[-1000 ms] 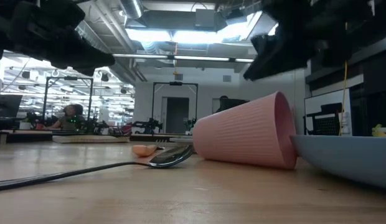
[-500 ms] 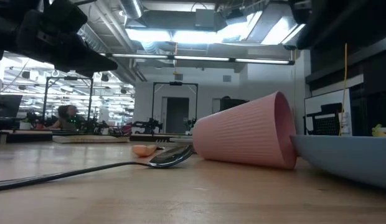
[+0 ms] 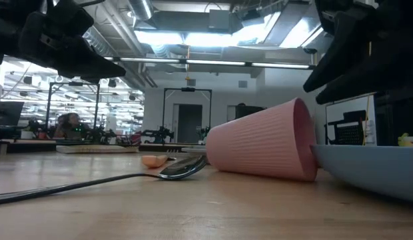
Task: Pick and place plate/cup/fork/spoon on tray
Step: Put the pink cup on the top left of the gray serving tray
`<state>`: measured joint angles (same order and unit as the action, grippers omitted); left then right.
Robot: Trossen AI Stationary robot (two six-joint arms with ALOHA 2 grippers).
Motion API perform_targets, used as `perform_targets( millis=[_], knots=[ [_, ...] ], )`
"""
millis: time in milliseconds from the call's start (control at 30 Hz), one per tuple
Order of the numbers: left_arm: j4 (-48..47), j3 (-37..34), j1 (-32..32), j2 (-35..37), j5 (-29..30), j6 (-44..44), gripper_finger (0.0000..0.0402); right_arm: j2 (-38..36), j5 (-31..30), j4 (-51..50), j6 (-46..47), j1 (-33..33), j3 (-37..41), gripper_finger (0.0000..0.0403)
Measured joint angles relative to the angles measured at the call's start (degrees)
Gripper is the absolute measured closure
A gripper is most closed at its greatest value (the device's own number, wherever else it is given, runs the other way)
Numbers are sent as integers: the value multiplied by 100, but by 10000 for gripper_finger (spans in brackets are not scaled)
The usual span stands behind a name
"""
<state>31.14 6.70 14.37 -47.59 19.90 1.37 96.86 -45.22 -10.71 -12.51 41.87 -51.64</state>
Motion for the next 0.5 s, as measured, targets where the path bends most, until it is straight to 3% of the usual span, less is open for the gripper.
perform_targets(
  millis=[267, 500],
  knots=[
    [-200, 0, 0, -1, 0, 4, 401, 15, -13, -16, 2, -162, 0, 308],
    [-241, 0, 0, -2, -2, 7, 401, 15, 433, -55, 4, -492, 0, 308]
  ],
)
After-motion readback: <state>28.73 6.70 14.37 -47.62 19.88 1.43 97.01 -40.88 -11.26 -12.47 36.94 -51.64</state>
